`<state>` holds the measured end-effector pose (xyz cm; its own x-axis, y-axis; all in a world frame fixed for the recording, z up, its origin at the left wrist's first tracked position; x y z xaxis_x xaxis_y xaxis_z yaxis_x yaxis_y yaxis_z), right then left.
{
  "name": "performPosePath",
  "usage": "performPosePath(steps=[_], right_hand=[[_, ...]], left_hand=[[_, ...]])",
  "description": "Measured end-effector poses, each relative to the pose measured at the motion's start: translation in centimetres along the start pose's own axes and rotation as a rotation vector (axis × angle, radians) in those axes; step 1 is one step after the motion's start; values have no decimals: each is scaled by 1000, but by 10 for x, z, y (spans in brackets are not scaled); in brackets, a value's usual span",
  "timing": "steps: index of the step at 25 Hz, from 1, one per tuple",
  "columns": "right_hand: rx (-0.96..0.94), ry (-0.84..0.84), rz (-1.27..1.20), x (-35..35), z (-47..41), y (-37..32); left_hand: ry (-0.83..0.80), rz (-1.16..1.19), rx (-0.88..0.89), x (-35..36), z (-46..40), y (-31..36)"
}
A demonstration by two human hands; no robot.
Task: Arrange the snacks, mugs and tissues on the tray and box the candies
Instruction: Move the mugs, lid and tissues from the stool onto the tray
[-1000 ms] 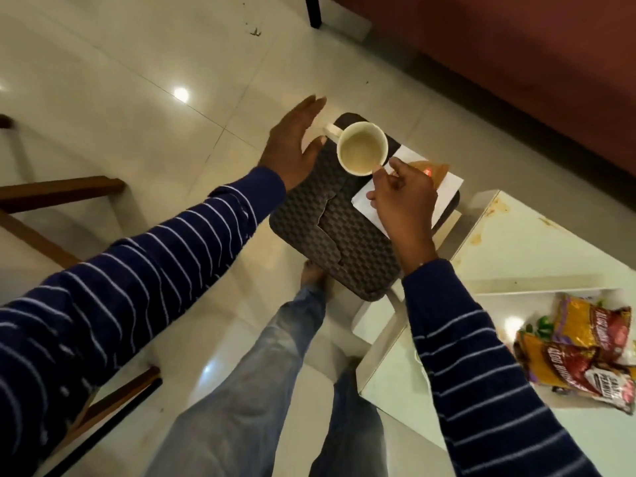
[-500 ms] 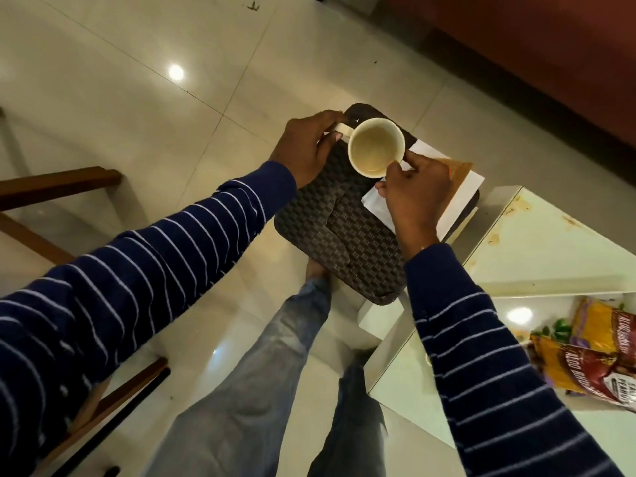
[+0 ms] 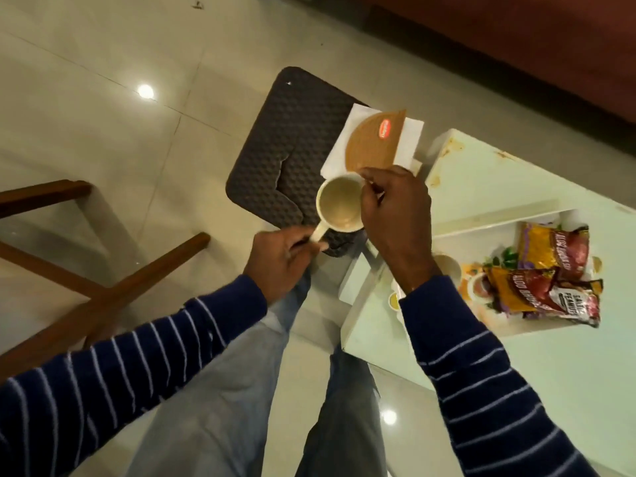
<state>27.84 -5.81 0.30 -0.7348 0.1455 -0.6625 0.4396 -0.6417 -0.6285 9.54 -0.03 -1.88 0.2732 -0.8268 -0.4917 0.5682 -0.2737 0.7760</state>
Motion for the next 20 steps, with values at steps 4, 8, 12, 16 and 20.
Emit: performPosePath(steps=[4,8,12,16,20], right_hand=[[-37,-104,96,-15,85,29],[33,-212,201,-26,160,78],[108,-180,162,-35,213,133],[185,-113,140,-40,237,187],[223,-36,83,-36,229,217]], left_hand=[[-140,246,-91,86,69,34],[-319,444,-209,175,112,49],[-523,517,-305,248,136,59],[-471,457,-320,294,135,72],[-426,465,-345,322,118,76]])
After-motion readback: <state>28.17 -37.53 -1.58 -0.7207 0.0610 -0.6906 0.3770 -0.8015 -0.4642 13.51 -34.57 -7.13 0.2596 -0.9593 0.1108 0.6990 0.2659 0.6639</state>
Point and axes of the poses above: each hand's wrist, its own z-axis away from the middle knuckle, its own x-axis out of the palm, y = z × x, the point moved 6 cm from there along -z, towards the middle knuckle, and after that the axes turned 12 degrees about -y, right-handed, at the moved point
